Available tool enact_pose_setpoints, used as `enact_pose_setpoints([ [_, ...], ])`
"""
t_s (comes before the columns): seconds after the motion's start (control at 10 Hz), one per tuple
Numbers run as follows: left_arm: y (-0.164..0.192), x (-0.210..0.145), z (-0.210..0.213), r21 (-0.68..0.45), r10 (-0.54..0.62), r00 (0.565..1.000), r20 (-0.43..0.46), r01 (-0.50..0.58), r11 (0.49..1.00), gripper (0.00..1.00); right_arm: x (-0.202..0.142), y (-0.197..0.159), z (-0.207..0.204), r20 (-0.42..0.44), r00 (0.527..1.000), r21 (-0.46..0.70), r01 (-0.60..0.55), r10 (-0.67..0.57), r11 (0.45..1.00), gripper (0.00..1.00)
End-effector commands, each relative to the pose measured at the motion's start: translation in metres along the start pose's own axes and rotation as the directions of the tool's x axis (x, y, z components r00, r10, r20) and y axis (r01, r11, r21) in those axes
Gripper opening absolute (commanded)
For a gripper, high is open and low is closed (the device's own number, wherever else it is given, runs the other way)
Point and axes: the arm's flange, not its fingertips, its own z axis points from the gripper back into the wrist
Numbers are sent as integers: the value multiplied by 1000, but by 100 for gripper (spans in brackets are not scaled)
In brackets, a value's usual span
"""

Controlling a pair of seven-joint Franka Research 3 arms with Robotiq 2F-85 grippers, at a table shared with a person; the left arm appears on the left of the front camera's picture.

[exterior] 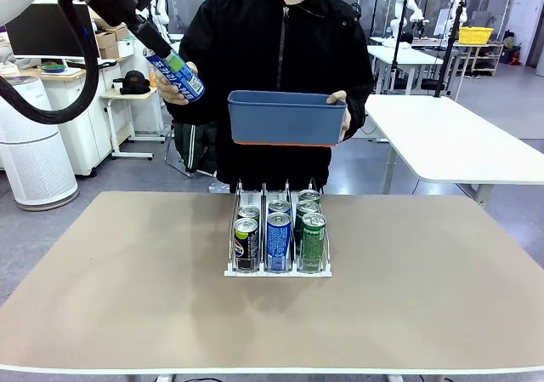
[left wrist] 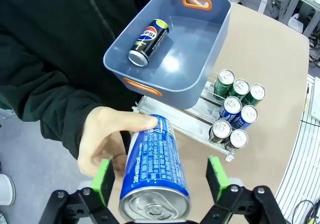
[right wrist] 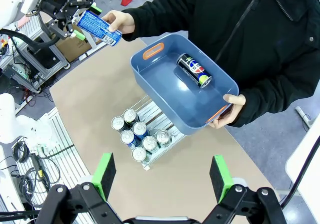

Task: Fill the beverage cans into the dispenser.
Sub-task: Pick up the Ionic drink handed by the human.

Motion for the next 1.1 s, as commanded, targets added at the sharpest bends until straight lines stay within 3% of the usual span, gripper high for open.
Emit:
enact_pose_setpoints([
  [0.0, -1, -1, 4, 30, 11, 1000, -7, -11, 999, 80, 0, 1, 0, -3, 1000, 2, -1, 1, 1000, 100],
  [0.1, 0, -2, 4, 37, 17, 1000, -8, -17, 999, 60, 0, 1, 0, -3, 1000, 2, -1, 1, 1000, 100],
  [0.2, 0, -3, 4, 45, 22, 1000, -15, -21, 999, 78, 0, 1, 0, -3, 1000, 2, -1, 1, 1000, 100],
  [0.3, -1, -4, 5, 45, 24, 1000, -19, -23, 999, 40, 0, 1, 0, -3, 1000, 2, -1, 1, 1000, 100],
  [0.4, -2, -4, 5, 46, 29, 999, -25, -28, 999, 58, 0, 1, 0, -3, 1000, 2, -1, 1, 1000, 100],
  [0.5, -2, -4, 6, 43, 37, 999, -34, -35, 998, 20, 0, 1, 0, -3, 1000, 2, -1, 1, 1000, 100],
  [0.6, -2, -5, 7, 35, 39, 998, -39, -38, 999, 38, 0, 1, 0, -3, 1000, 2, -1, 1, 1000, 100],
  [0.7, -3, -5, 7, 33, 41, 998, -37, -40, 999, 44, 0, 1, 0, -3, 1000, 2, -1, 1, 1000, 100],
  [0.8, -4, -4, 6, 36, 40, 998, -40, -39, 999, 18, 0, 1, 0, -3, 1000, 2, -1, 1, 1000, 100],
  [0.9, -4, -4, 7, 30, 47, 997, -53, -45, 999, 25, 0, 1, 0, -3, 1000, 2, -1, 1, 1000, 100],
  [1.0, -3, -5, 9, 34, 41, 997, -65, -39, 999, 0, 0, 1, 0, -3, 1000, 2, -1, 1, 1000, 100],
])
